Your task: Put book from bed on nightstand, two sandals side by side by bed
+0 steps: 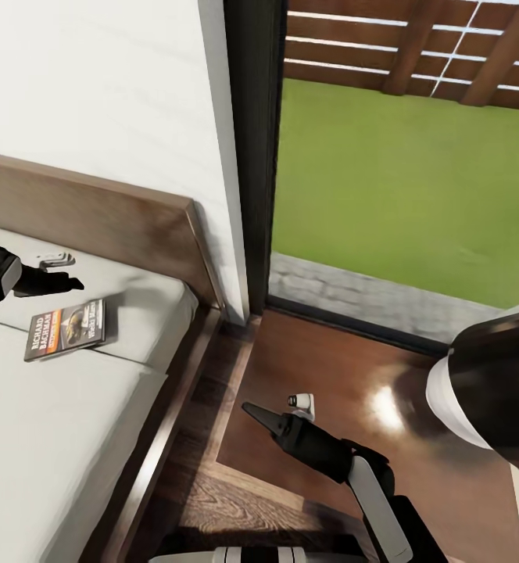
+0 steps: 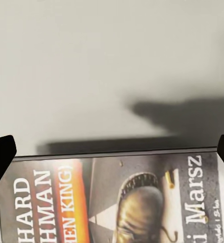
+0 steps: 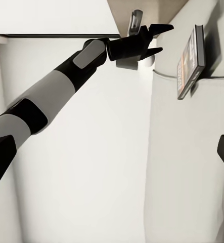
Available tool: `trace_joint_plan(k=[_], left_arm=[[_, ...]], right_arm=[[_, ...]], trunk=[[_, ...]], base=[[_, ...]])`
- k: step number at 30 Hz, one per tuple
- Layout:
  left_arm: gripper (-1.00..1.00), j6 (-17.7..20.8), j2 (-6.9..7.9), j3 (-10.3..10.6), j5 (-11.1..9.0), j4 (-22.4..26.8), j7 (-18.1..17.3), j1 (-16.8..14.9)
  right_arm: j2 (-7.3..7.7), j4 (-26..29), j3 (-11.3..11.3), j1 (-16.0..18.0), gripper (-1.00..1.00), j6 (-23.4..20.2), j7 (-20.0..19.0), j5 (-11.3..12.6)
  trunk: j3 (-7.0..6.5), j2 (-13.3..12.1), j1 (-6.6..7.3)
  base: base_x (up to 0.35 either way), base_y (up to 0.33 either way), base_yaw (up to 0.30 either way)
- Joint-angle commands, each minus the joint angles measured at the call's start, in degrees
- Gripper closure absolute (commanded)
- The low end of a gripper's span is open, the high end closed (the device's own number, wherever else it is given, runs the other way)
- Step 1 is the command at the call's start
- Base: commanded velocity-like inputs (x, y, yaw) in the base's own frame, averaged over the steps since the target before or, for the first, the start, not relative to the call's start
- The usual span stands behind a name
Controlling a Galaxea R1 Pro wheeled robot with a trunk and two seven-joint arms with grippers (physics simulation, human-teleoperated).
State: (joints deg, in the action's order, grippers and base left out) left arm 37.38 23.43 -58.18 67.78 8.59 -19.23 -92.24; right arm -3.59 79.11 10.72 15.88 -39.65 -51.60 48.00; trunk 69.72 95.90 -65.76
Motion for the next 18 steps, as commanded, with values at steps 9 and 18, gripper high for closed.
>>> trace_joint_plan(k=[9, 18], left_arm=[[-1.0, 0.15, -0.05, -0.36, 0.54, 1.37, -0.46, -0.17], [-1.0, 0.15, -0.05, -0.36, 0.52, 1.79, -0.46, -0.21]], right_arm=[[-0.05, -0.03, -0.03, 0.03, -1.0, -0.27, 0.08, 0.23], [-0.08, -0.16, -0.07, 0.03, -1.0, -0.25, 0.09, 0.2]], trunk=[[0.54, 0.01, 0.0], [1.08, 0.01, 0.0]], base=[[0.0, 0.0, 0.0], [0.0, 0.0, 0.0]])
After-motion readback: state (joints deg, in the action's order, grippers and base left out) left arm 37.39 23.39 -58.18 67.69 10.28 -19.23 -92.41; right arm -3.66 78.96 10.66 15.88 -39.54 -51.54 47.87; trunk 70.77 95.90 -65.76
